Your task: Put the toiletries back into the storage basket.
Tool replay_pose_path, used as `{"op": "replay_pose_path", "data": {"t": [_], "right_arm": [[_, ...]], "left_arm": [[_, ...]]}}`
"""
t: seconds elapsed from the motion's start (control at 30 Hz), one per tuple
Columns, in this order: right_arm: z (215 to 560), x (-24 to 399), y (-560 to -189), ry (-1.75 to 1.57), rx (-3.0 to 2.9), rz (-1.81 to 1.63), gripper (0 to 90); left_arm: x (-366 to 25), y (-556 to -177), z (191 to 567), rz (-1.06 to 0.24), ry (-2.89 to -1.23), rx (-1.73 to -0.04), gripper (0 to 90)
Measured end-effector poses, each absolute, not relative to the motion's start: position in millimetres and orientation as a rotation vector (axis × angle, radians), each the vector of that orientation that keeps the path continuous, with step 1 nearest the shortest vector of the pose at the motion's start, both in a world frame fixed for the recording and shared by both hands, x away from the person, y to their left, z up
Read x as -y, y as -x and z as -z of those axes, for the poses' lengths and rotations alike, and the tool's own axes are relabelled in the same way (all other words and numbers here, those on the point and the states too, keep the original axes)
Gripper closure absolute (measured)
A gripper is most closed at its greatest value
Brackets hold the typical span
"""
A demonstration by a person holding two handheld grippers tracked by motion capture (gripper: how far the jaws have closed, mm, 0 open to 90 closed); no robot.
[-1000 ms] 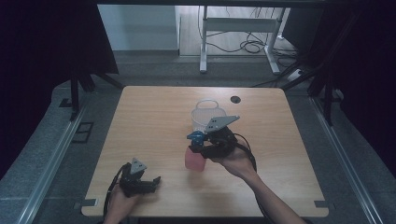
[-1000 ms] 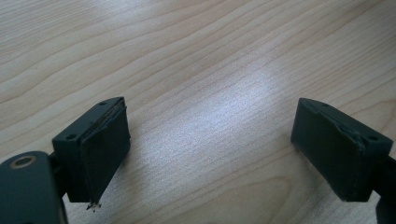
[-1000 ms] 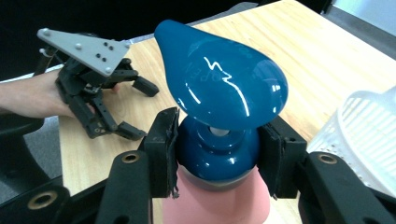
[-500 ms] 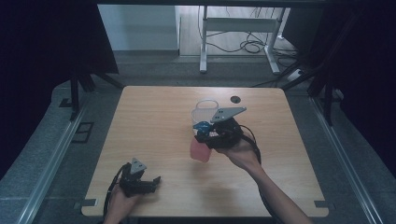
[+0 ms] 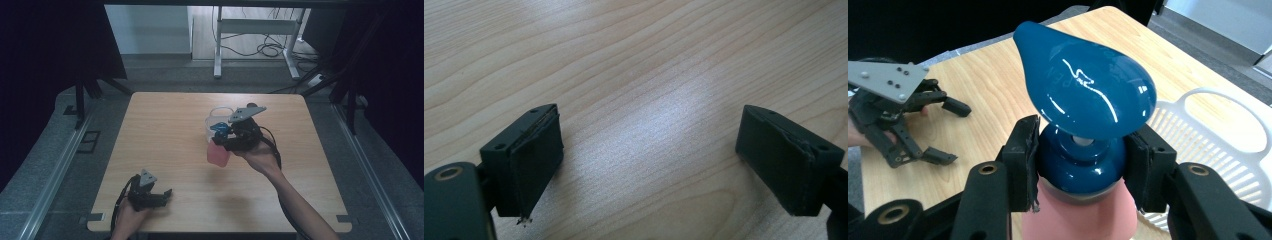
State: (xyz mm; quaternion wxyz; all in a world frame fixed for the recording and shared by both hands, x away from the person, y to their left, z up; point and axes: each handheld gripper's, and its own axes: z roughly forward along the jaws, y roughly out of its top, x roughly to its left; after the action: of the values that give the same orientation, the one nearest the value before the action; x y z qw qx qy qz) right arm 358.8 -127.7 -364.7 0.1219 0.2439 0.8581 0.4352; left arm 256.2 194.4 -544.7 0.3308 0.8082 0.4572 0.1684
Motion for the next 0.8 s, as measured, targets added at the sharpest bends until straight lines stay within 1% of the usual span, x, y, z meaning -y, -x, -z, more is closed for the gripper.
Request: {"op": "replay_pose_path", "data": {"t": [0.8], "right_arm": [[347,132,-393,-0.810,-2.428,-1.239,53.1]], "left_arm": [[-195,-256,545,-0.440,-2.113,-1.194,11.3]]}}
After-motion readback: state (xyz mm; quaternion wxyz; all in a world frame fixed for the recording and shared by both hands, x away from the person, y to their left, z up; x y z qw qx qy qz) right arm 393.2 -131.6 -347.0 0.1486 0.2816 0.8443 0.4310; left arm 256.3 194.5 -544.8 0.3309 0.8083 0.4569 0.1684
